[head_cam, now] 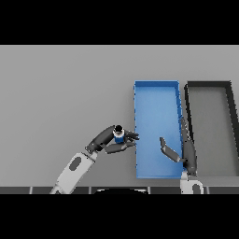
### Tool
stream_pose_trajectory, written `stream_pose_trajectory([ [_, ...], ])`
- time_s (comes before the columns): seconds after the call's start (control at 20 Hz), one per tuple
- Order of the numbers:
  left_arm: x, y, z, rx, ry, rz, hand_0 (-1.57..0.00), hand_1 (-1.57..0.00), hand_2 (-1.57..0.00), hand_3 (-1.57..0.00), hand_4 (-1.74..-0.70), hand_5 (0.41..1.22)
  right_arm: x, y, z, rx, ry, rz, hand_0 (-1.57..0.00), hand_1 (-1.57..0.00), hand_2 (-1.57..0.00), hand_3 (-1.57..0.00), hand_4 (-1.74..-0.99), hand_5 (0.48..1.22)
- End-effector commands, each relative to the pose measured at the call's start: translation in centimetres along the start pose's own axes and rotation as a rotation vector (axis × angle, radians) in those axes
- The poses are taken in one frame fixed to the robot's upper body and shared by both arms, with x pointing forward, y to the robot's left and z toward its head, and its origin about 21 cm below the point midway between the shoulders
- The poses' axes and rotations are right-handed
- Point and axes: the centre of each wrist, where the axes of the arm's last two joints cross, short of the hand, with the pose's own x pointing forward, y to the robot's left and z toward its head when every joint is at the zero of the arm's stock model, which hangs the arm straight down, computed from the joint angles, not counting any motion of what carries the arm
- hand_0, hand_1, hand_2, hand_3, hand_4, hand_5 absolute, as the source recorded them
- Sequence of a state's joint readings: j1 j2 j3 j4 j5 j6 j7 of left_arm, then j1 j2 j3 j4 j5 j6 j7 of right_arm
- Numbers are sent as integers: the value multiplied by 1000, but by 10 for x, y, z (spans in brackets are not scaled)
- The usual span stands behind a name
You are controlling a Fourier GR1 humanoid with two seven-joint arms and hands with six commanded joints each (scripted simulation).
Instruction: Pick up the blue pipe and place it into the blue bin.
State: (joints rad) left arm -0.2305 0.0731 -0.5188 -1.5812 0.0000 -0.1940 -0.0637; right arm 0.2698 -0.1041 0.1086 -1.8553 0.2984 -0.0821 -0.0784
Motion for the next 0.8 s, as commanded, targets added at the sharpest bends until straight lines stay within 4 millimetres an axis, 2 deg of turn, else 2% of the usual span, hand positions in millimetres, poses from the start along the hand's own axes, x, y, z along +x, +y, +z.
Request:
stream_pose_trajectory([
  [0.0,0,1,-3,7,-6,0,-1570,-1570,-1570,-1570,-1467,1220,3,-3,1,-12,0,6,1,1,-2,1,-1184,642],
  [0.05,-1,2,-2,0,-3,1,-1570,-1570,-1571,-1571,-1467,1220,8,-5,0,-14,-26,1,1,1,-20,1,-1187,642],
  [0.15,-1,4,-3,-4,-14,4,-1571,-1571,-1571,-1571,-1467,1221,21,-7,0,51,-114,-153,1,-12,-67,0,-1198,641],
  [0.35,3,4,-2,-17,-25,18,-1571,-1571,-1571,-1571,-1467,1221,58,-24,-18,300,-161,-291,1,-23,-118,-1,-1224,600],
  [0.4,3,-1,-5,-25,-15,13,-1571,-1571,-1571,-1571,-1467,1221,73,-26,-25,363,-182,-293,1,-18,-117,0,-1228,588],
  [0.5,4,4,-1,-17,-9,6,-1571,-1571,-1571,-1571,-1467,1221,92,-31,-36,470,-198,-280,1,-11,-106,0,-1247,568],
  [0.75,6,4,-4,-22,0,-6,-1571,-1571,-1571,-1571,-1467,1221,134,-12,-59,657,-232,-161,1,-3,-66,1,-1291,558],
])
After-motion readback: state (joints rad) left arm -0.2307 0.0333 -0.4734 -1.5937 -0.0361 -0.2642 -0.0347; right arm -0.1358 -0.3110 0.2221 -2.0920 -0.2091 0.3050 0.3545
